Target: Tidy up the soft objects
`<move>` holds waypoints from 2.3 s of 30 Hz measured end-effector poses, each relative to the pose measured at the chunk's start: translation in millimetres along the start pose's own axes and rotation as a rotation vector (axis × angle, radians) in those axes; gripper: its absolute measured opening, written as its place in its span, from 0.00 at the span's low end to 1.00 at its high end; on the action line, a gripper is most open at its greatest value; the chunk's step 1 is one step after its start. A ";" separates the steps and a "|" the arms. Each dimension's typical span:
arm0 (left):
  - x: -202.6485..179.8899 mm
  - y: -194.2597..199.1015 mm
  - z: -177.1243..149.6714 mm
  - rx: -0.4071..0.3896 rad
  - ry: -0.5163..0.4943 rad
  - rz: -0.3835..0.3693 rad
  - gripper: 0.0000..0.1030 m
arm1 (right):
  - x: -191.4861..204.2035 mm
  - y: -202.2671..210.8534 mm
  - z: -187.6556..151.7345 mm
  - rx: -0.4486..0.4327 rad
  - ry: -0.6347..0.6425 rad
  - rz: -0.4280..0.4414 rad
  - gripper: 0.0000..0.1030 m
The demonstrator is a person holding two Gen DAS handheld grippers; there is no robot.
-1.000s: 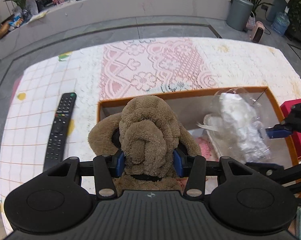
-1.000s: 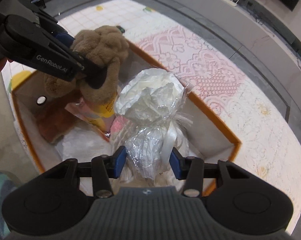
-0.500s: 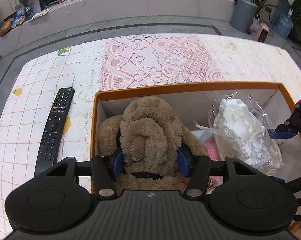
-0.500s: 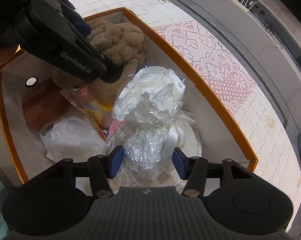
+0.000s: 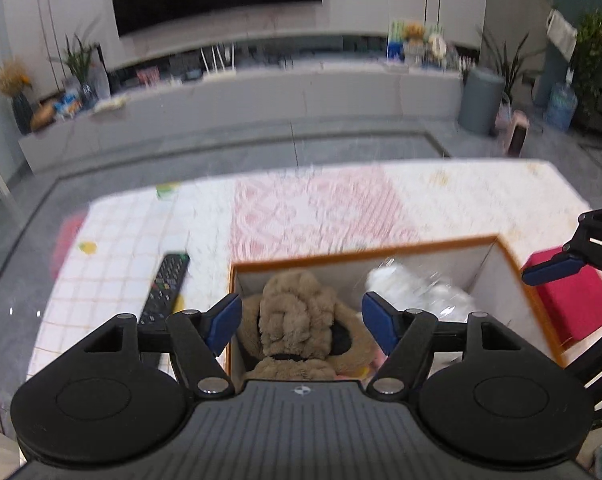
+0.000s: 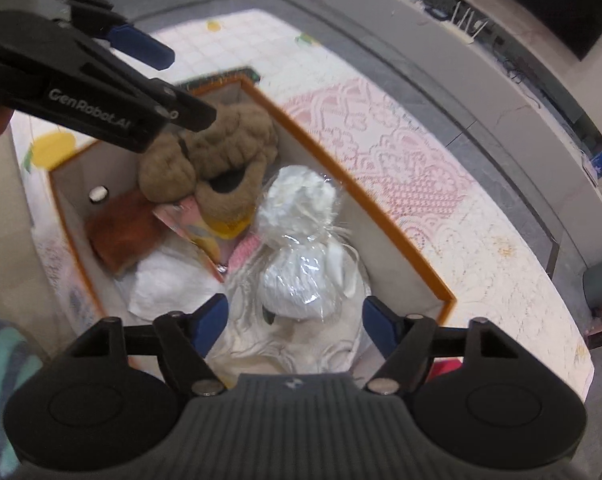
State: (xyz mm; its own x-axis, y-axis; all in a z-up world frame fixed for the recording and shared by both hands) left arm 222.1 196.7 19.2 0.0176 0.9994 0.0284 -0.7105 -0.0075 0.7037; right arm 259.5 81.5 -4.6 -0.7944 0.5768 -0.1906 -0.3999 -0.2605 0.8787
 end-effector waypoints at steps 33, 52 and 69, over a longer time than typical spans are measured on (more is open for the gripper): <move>-184.0 167.7 -78.3 -0.496 -0.057 0.145 0.86 | -12.5 208.9 -224.9 -0.439 -0.422 -0.316 0.86; -170.9 121.0 -162.4 -0.268 0.070 0.171 0.91 | 14.1 164.6 -279.6 -0.410 -0.668 -0.315 0.88; -177.8 110.8 -187.2 -0.208 0.086 0.158 0.91 | 45.3 137.3 -279.7 -0.375 -0.618 -0.280 0.88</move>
State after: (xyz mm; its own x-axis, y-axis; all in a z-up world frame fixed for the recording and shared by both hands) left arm 8.5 24.3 -40.8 -0.1578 0.9857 0.0597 -0.8293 -0.1651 0.5339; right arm 40.7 -144.7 -15.0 -0.2856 0.9583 -0.0078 -0.7634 -0.2226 0.6064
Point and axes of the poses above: each gripper's, at about its wrist camera, not at the fingertips, and y roughly against the way its jaws point, x to its left, z to its top, the point moved 5 cm from there along -y, roughly the way its jaws point, and after that the axes turned 2 degrees about -z, right-handed, at the moved point
